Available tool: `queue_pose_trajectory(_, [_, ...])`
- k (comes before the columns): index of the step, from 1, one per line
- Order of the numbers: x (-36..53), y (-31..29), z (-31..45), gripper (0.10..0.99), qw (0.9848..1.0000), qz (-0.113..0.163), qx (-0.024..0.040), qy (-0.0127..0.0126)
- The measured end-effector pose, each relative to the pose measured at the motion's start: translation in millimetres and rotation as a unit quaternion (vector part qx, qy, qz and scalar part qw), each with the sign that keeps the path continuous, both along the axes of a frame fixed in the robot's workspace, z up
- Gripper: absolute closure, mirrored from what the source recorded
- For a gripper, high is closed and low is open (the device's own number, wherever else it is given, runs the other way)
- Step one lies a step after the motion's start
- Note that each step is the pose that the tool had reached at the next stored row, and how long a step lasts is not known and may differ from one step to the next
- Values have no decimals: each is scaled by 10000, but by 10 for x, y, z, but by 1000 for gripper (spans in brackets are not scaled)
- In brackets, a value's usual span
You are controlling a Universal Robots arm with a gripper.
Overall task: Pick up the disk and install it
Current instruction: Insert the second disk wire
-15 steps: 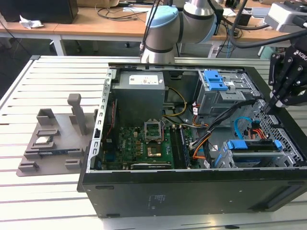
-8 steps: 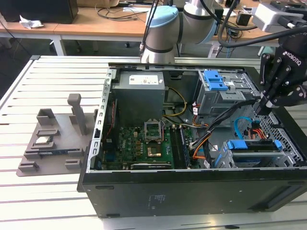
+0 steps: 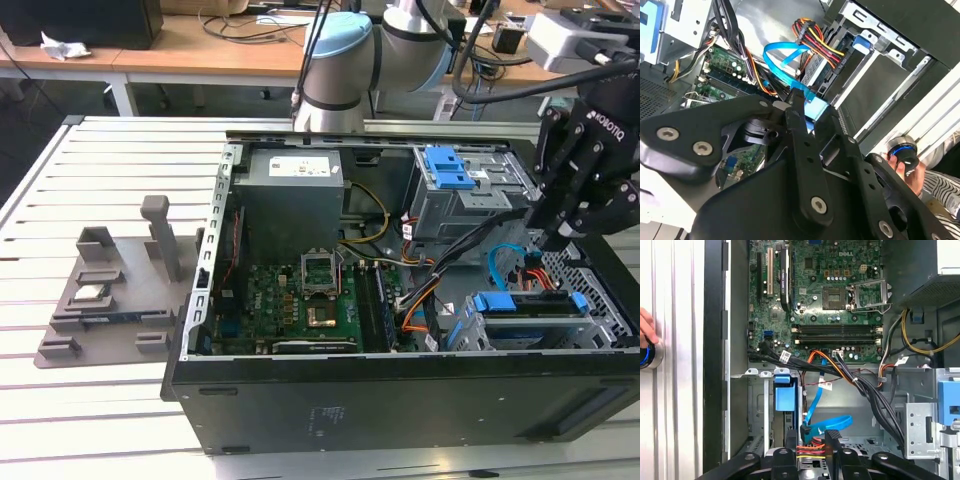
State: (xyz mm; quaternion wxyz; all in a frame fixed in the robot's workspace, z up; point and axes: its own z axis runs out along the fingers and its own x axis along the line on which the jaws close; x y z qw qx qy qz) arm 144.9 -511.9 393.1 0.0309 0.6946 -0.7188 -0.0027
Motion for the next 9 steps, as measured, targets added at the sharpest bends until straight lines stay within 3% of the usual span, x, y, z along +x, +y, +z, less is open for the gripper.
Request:
queue_pose_trajectory(4, [0,-55,-137,725,10000,35,-1,3])
queue_pose_trajectory(7, [0,-70,-203,725,10000,50,-1,4])
queue_pose_trajectory(9, [0,-69,-203,725,10000,50,-2,4])
